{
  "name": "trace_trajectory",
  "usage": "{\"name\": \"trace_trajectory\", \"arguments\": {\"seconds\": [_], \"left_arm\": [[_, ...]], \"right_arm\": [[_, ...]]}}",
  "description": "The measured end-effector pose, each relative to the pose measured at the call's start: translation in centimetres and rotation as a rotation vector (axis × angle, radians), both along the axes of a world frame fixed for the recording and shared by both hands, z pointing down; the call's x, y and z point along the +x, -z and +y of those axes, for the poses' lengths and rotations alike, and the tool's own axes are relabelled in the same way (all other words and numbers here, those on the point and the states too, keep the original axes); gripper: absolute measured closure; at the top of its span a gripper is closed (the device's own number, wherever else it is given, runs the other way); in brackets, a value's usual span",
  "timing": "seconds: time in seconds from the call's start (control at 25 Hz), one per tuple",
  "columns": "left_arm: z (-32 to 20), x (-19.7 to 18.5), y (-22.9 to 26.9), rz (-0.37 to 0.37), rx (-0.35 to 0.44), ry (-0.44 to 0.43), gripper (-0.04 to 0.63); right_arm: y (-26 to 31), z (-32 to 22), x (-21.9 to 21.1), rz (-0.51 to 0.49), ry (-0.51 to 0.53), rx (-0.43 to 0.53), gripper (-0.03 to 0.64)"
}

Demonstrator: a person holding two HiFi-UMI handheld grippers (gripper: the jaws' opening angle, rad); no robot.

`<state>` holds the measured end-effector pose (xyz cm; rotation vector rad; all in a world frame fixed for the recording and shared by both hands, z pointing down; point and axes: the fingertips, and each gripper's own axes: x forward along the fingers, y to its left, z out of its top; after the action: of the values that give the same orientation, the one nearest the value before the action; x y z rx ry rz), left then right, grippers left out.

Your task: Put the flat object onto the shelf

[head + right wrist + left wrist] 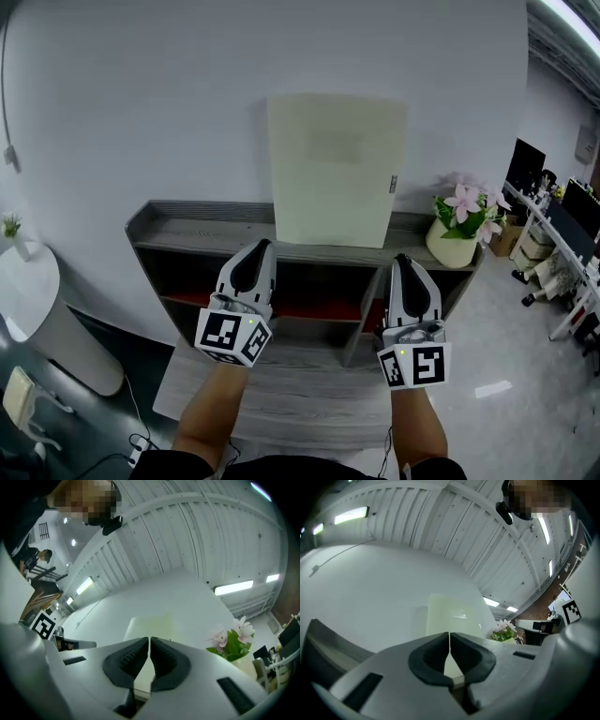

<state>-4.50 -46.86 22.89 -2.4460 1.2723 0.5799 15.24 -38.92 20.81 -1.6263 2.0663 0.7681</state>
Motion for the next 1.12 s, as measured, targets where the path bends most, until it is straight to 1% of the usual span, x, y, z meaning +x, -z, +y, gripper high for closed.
{"name": "trace_trajectory", "arguments": {"seconds": [0.08, 0.24, 0.36, 0.44, 0.64, 0.84, 0.92, 1.12], "left_arm": [[0.4, -0.2, -2.0, -0.010, -0.023, 0.024, 0.586], [1.1, -0.4, -6.7, -0.054, -0.079, 0.085, 0.588], [1.4, -0.6, -9.3, -0.046, -0.120, 0.085, 0.588], [1.6, -0.7, -10.2, -0.036, -0.141, 0.076, 0.588], [2.5, 0.1, -11.3, -0.066, -0.153, 0.056, 0.588], [3.1, 1.2, -12.1, -0.099, -0.160, 0.040, 0.588], [3.2, 1.4, -12.4, -0.098, -0.166, 0.037, 0.588], [3.1, 1.2, -12.5, -0.069, -0.175, 0.049, 0.588]], "right_arm": [[-1.5, 0.4, 0.1, -0.002, -0.013, -0.025, 0.589], [-5.6, 0.6, -0.1, -0.005, -0.021, -0.120, 0.591], [-8.4, 0.4, -0.1, -0.005, -0.029, -0.189, 0.592], [-9.8, 0.3, -0.2, 0.005, -0.037, -0.218, 0.592], [-11.8, 0.3, -1.1, 0.056, -0.054, -0.247, 0.594], [-12.7, 0.3, -1.6, 0.078, -0.054, -0.267, 0.594], [-12.9, 0.4, -1.7, 0.086, -0.060, -0.271, 0.594], [-13.3, 0.2, -1.7, 0.091, -0.063, -0.279, 0.594]]}}
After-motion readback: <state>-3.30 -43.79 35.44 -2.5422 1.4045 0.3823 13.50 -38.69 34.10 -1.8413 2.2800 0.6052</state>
